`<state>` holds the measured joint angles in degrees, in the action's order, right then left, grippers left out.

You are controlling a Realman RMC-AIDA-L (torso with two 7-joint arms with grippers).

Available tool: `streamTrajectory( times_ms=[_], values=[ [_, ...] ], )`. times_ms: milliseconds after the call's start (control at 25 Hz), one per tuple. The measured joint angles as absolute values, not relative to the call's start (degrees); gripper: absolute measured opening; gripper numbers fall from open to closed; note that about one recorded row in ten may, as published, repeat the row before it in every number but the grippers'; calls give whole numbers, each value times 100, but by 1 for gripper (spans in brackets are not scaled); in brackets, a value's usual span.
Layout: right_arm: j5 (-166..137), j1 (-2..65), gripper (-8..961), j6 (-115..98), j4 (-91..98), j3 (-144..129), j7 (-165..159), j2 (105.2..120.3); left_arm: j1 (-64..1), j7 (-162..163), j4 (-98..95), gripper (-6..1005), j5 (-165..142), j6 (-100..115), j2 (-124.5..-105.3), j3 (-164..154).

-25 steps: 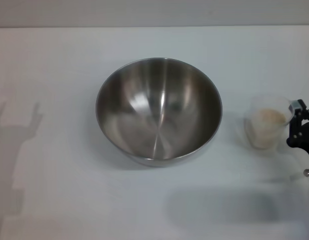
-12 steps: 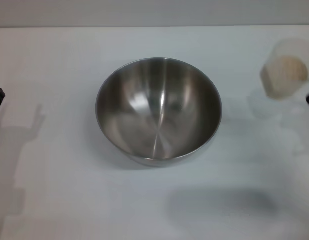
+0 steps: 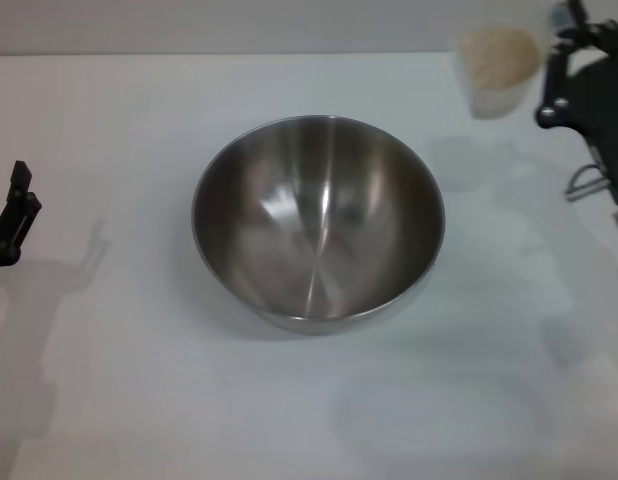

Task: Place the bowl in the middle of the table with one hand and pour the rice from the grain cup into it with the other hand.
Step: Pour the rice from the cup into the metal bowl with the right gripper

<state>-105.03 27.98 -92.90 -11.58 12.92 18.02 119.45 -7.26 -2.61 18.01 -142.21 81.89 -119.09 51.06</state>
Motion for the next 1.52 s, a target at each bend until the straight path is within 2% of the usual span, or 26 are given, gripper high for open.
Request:
streamTrajectory(
  times_ms=[280, 880, 1520],
  values=[
    [-10900, 3113, 20, -8822, -1418, 1283, 3642, 11950, -720, -234, 1795, 863, -14221, 8189, -11909, 5052],
    [-12006, 3100, 19, -8266, -1911, 1283, 7831, 11976, -721, -228, 1844, 863, -14221, 8131, -11918, 5027],
    [-12447, 3172, 17, -8168, -1861, 1283, 9557, 11980, -721, -228, 1855, 863, -14221, 8120, -11918, 4991]
  ],
)
